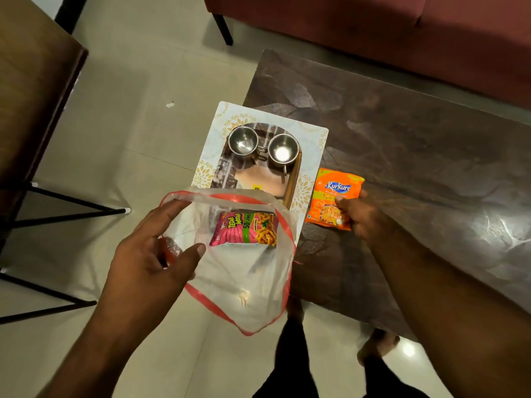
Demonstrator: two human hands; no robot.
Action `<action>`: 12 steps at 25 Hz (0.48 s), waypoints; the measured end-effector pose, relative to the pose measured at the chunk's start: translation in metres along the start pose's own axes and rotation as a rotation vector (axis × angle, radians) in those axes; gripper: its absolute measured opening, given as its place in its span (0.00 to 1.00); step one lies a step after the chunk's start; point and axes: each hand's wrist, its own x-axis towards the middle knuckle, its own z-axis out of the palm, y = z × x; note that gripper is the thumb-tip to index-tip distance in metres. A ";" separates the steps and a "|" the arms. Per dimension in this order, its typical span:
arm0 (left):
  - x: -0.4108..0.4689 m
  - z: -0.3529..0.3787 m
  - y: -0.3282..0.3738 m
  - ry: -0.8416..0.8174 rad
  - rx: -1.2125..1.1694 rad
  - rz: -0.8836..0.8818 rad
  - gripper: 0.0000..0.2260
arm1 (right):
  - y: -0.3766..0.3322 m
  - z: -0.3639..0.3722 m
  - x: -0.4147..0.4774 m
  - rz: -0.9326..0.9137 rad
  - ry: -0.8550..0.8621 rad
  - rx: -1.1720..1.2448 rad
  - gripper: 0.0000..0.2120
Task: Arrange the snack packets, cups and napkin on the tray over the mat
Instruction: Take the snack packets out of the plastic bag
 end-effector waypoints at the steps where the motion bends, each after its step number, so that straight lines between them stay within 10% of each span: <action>1: 0.000 0.002 0.002 0.000 -0.031 -0.006 0.33 | -0.002 -0.003 -0.003 -0.048 0.017 -0.046 0.21; 5: -0.001 0.006 0.016 -0.007 -0.060 0.007 0.31 | -0.028 -0.025 -0.056 -0.378 0.160 -0.354 0.17; 12: -0.005 0.006 0.021 -0.034 -0.082 0.006 0.33 | -0.108 -0.015 -0.278 -0.978 -0.475 -0.465 0.13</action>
